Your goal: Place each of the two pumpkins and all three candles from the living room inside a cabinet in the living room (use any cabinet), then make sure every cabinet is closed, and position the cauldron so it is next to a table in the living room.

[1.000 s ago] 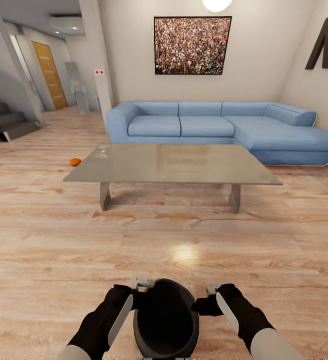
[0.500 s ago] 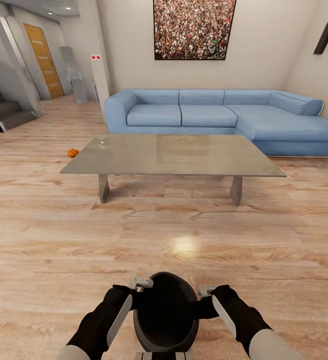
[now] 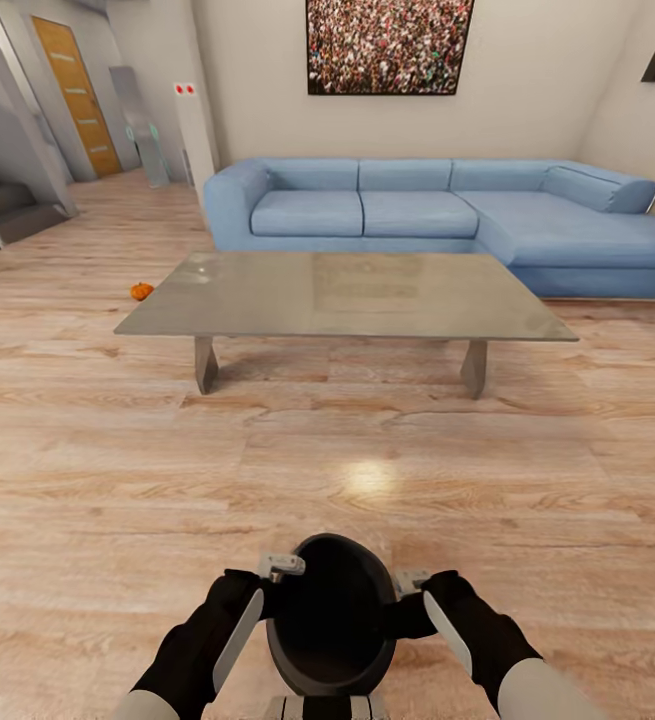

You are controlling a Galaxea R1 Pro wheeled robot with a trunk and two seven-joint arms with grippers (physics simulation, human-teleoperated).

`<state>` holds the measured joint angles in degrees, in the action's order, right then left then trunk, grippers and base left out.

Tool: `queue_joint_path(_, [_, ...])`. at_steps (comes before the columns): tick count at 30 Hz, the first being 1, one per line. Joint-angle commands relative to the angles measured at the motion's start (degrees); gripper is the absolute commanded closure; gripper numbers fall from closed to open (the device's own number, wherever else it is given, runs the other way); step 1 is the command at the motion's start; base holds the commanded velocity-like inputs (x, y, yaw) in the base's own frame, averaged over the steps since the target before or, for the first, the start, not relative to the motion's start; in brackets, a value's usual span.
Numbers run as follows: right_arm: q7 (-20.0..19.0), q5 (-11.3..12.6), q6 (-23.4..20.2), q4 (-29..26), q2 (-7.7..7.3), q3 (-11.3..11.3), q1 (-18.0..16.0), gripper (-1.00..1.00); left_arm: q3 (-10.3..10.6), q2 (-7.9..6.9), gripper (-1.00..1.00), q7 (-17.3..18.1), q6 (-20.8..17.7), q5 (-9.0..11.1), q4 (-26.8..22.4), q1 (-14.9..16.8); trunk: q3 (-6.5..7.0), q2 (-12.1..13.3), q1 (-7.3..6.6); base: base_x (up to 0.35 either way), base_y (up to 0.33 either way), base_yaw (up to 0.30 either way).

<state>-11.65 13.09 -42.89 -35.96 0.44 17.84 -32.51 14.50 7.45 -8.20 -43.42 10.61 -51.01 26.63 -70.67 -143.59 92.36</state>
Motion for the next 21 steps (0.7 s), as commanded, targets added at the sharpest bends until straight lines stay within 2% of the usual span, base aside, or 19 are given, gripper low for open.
queue_joint_path(1, [0.0,0.0,0.0,0.0,0.00,0.0,0.0,-1.00,0.0,-0.03,-1.00,0.0,0.0,-0.1,0.0,0.0,-0.23,0.0,0.02,0.000,0.000,0.000])
queue_joint_path(13, [1.5,-0.1,0.1,0.1,-0.18,-0.5,0.0,-1.00,-0.2,-0.37,-1.00,-0.1,-0.2,-0.3,-0.3,0.0,-2.89,-0.2,0.33,0.000,0.000,0.000])
queue_joint_path(21, [1.6,-0.1,0.1,0.1,-0.09,-0.5,0.0,-1.00,-0.2,-1.67,-1.00,-0.2,-0.2,-0.3,-0.3,0.0,-2.89,-0.2,0.33,0.000,0.000,0.000])
